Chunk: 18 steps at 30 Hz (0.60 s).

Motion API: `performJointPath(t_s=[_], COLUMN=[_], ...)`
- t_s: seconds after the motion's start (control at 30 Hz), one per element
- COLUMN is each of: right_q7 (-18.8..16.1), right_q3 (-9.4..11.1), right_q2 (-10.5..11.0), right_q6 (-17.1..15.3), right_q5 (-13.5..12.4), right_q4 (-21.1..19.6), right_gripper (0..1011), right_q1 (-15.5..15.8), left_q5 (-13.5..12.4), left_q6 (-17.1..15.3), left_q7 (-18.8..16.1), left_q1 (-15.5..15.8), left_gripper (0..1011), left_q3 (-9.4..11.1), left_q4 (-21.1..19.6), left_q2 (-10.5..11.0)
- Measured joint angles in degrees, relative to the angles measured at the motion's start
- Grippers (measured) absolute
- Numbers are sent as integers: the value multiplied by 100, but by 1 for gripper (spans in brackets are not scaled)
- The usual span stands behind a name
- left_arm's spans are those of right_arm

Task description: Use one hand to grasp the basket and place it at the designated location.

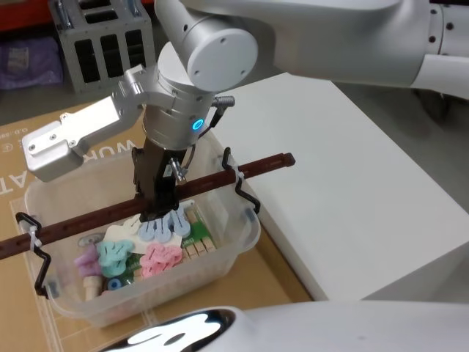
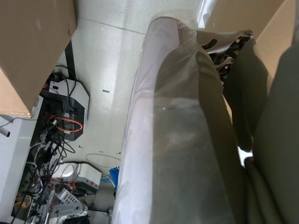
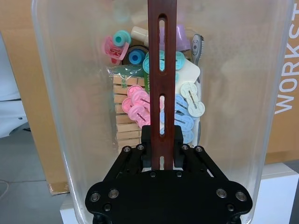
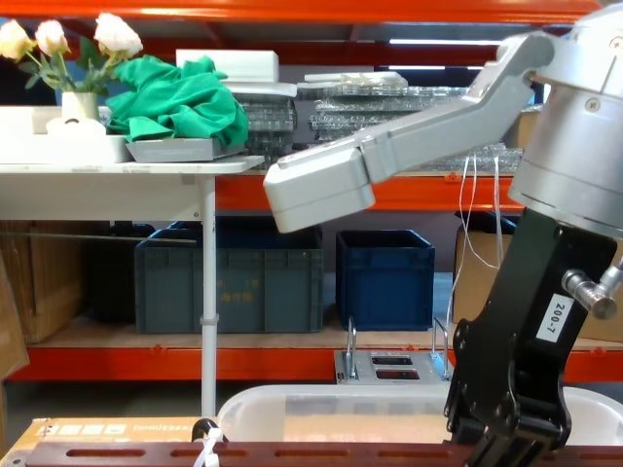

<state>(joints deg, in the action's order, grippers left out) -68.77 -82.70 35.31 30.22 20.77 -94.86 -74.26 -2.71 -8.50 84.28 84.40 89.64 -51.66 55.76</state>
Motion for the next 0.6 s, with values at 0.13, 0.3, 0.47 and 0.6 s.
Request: performJointPath(t_s=[0.13,0.3,0.47,0.6], right_q7=[4,10,10,11], right_q3=[-6,-11,-29,-52], right_q2=[-11,-24,-39,-60], right_q6=[3,-4,-17,-40], right_q5=[10,24,42,78], right_q4=[5,21,45,79], right_gripper=[234,234,234,233], right_q1=[3,5,18,36], left_q5=[0,0,0,0], left_q6=[0,0,0,0], left_q7=[0,0,0,0], left_q1=[0,0,0,0], left_gripper=[0,0,0,0], left_q3=[0,0,0,0], left_q4=[0,0,0,0], left_q2=[0,0,0,0])
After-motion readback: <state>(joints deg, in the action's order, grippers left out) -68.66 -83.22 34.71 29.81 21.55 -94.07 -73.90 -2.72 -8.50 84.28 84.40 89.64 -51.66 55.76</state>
